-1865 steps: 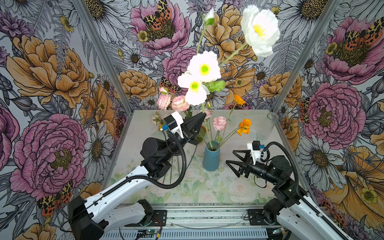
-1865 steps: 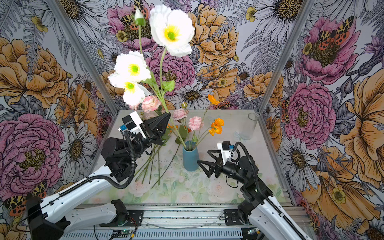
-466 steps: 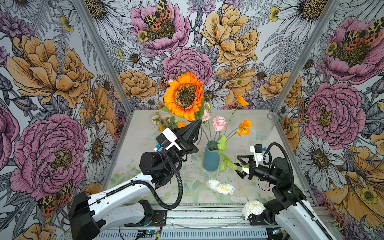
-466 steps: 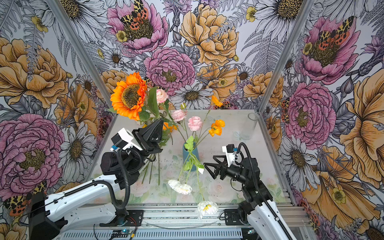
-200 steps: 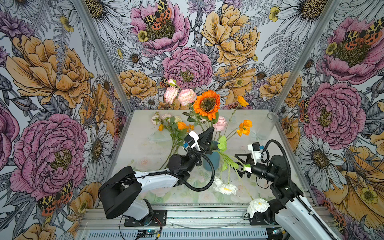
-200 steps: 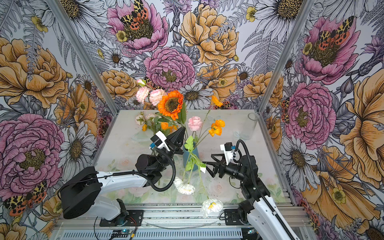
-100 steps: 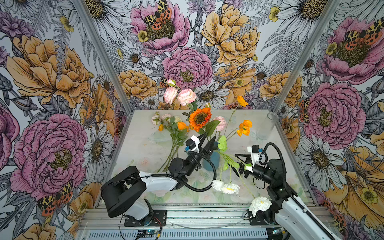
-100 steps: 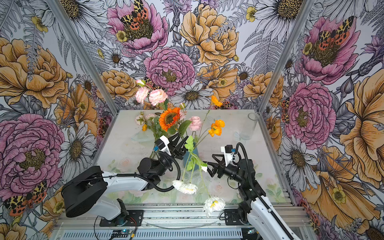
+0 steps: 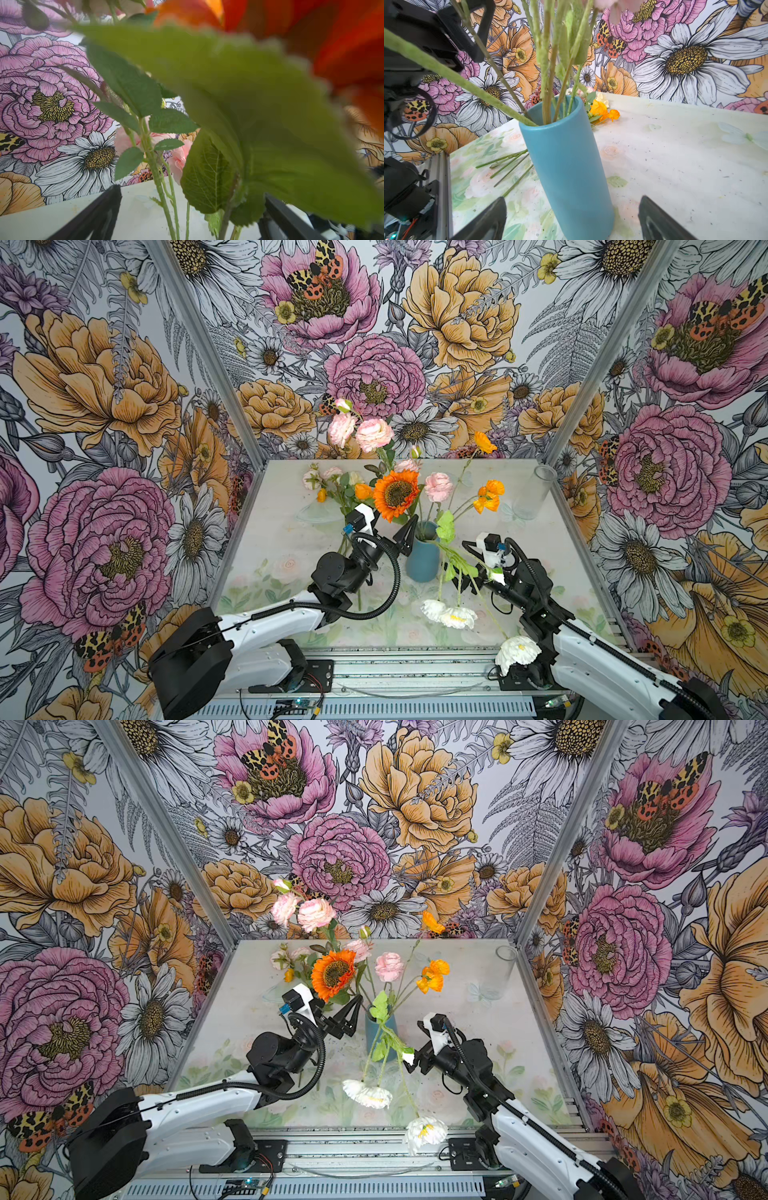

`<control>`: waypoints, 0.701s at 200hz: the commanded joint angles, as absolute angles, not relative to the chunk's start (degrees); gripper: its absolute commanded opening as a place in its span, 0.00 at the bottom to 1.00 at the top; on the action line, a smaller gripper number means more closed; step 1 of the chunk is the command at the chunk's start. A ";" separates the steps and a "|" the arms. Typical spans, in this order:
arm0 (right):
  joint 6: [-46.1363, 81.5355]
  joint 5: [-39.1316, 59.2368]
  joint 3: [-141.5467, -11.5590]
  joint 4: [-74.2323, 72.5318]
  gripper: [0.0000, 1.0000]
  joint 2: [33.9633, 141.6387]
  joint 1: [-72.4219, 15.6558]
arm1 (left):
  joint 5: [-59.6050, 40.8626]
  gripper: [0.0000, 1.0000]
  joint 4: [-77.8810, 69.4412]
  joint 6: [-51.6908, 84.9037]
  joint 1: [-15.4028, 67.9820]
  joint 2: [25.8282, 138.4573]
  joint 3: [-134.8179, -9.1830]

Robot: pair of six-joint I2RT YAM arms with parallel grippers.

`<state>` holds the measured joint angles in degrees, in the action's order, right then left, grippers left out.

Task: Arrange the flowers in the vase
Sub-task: 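Open the left gripper and withdraw while the right gripper reaches the vase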

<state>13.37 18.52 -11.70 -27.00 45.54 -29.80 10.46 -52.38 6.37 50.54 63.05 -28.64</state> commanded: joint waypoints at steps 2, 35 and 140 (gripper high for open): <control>8.70 13.72 -11.45 -35.28 1.00 47.18 -31.41 | 6.11 0.99 -31.94 7.83 49.52 55.74 -27.45; 5.82 11.87 -9.87 -42.96 0.99 50.20 -33.13 | 1.16 0.99 -10.75 10.76 43.87 44.97 -27.13; 2.42 12.93 -16.05 -58.70 0.99 69.56 -36.41 | 0.06 0.99 -0.83 19.90 41.13 40.17 -23.47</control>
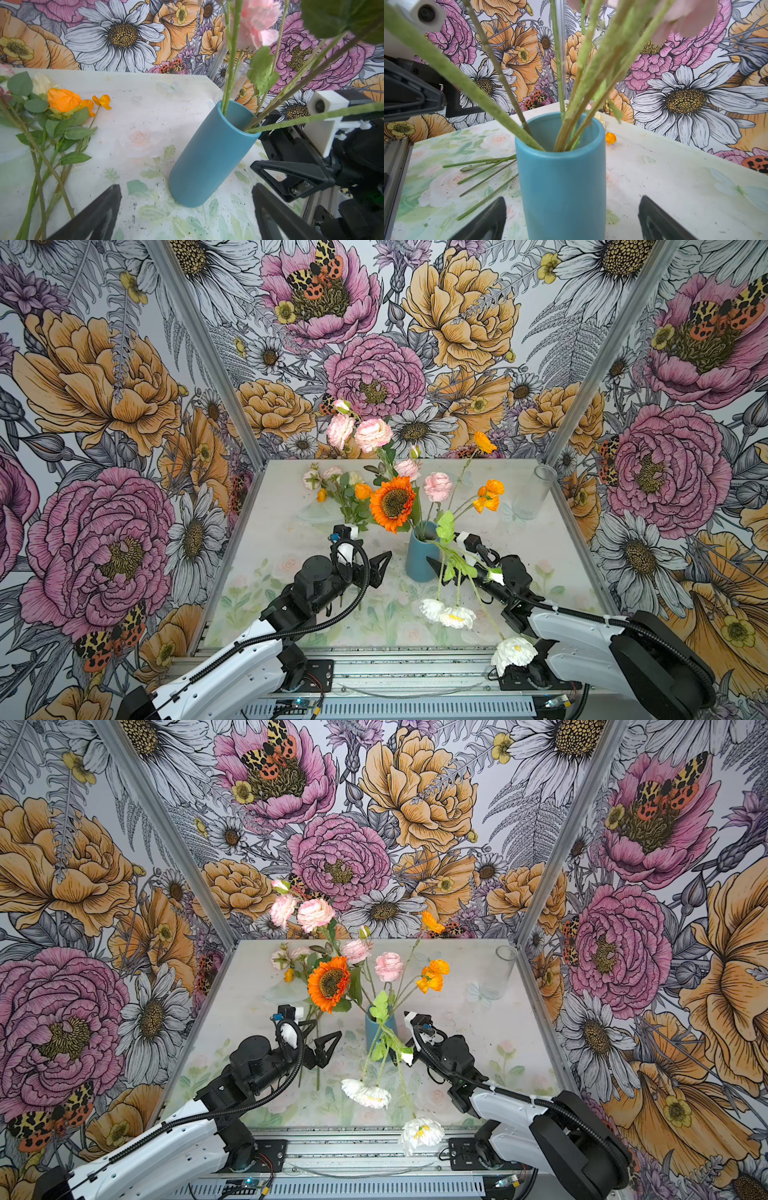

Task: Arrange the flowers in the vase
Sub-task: 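Open the left gripper and withdraw while the right gripper reaches the vase, then close the right gripper around the teal vase body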

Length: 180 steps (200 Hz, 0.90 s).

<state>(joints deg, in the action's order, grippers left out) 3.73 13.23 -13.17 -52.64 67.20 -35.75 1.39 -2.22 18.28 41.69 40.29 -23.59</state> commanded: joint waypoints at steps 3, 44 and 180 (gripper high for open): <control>2.38 12.92 -16.37 -58.79 0.99 69.90 -36.39 | 0.01 0.99 -0.74 19.87 41.13 40.28 -23.54; 3.12 13.97 -20.21 -59.94 1.00 75.58 -36.59 | -0.13 0.99 0.67 19.78 41.05 39.50 -23.73; 6.88 16.64 -25.37 -63.04 0.98 85.74 -38.10 | 0.96 0.99 8.55 17.04 40.87 34.86 -25.70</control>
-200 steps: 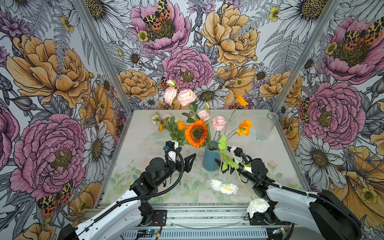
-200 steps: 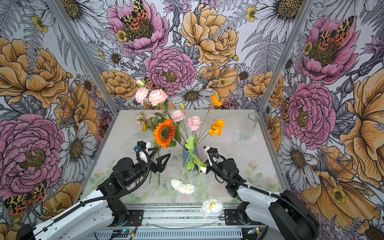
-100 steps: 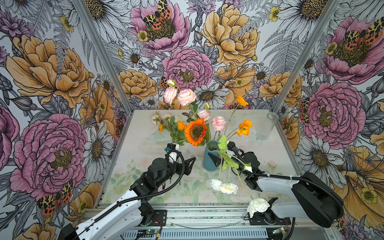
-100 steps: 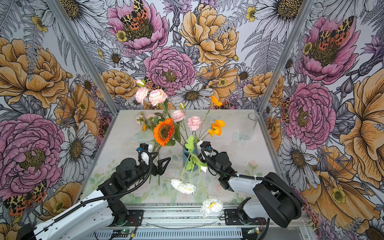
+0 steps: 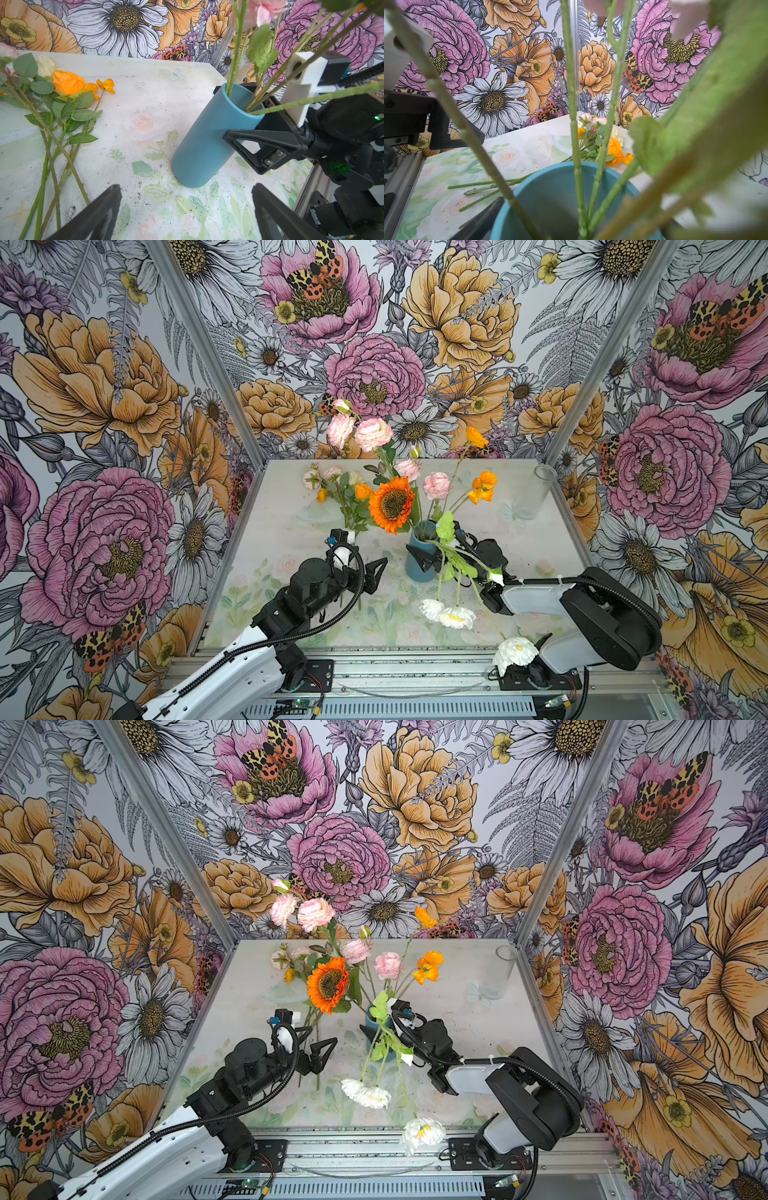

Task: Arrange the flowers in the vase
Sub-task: 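Close the right gripper around the teal vase body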

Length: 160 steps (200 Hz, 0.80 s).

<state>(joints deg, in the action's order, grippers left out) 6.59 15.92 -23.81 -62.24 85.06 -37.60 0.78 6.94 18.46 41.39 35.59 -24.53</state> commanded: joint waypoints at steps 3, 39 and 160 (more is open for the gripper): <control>6.73 16.69 -25.53 -62.65 0.97 85.71 -38.13 | 1.03 0.99 8.72 16.92 40.87 34.87 -25.81; 5.79 17.03 -26.64 -59.08 0.82 85.64 -38.23 | 1.68 0.99 9.49 16.10 40.78 34.83 -26.45; 5.65 14.66 -25.05 -65.68 0.52 84.38 -38.23 | 3.34 0.99 15.39 10.92 39.78 37.62 -33.94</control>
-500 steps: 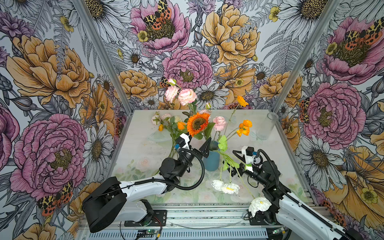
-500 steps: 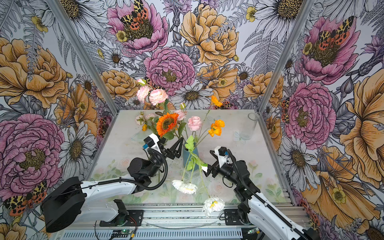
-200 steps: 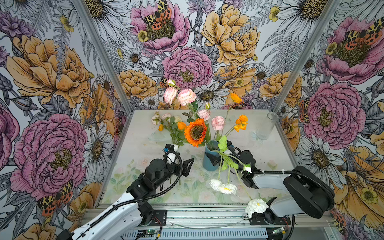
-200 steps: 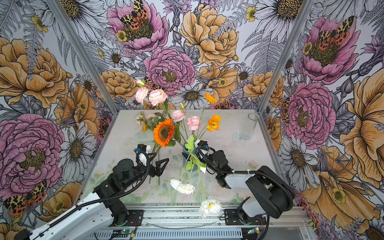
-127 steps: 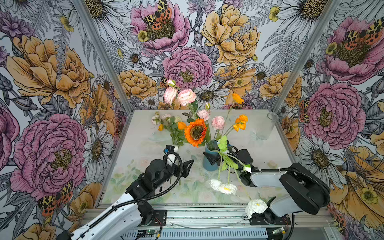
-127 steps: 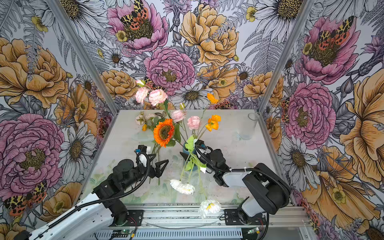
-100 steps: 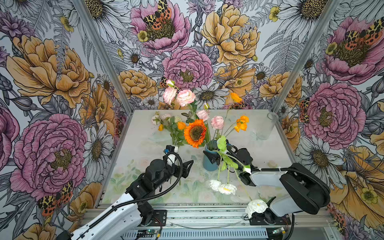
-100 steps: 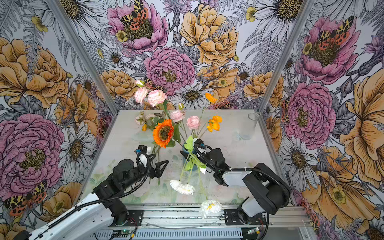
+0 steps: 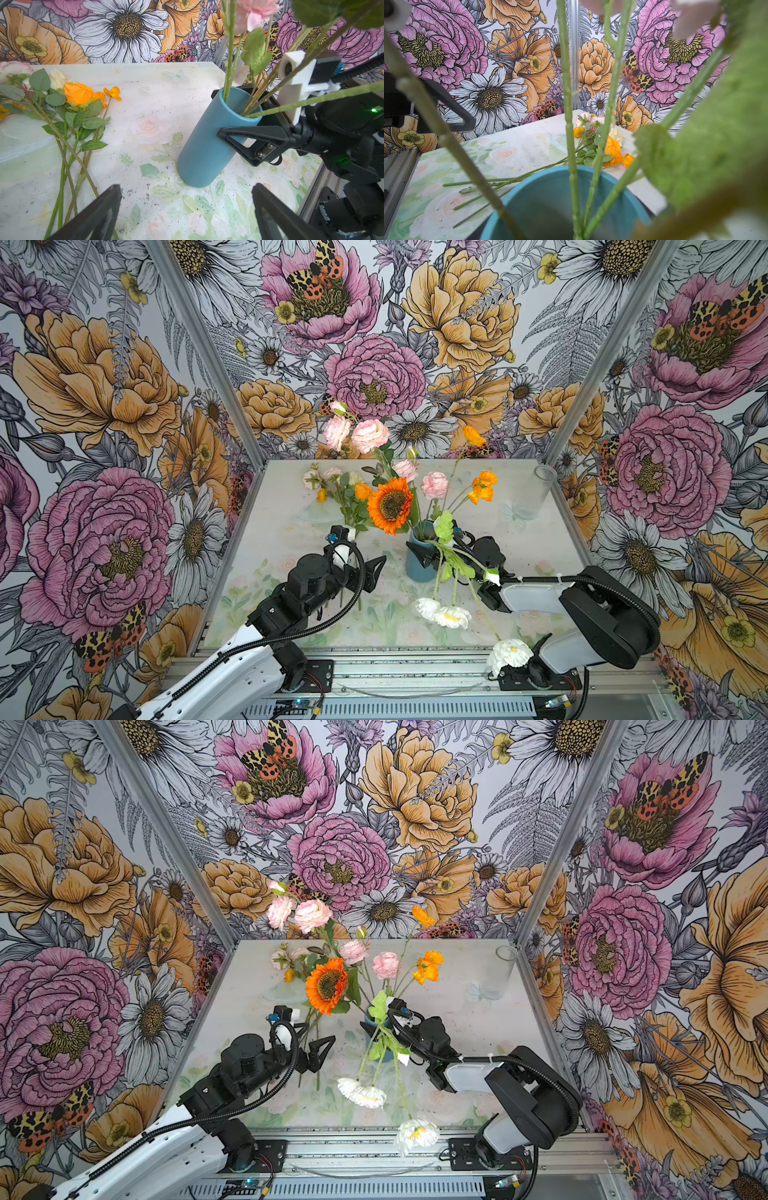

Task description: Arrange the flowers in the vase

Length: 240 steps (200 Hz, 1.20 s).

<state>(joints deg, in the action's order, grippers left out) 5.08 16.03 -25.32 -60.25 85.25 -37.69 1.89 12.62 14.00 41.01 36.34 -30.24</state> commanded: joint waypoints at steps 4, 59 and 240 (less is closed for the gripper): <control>5.68 14.11 -25.06 -66.31 0.51 84.38 -38.21 | 3.21 0.99 16.01 10.67 39.64 38.03 -34.53; 5.89 11.93 -32.18 -64.61 0.48 85.63 -35.71 | -0.55 0.99 17.23 7.40 36.33 42.80 -40.49; 10.23 18.93 -84.61 -63.04 0.46 121.65 -16.29 | -22.85 0.99 -1.98 -2.42 23.24 67.62 -50.57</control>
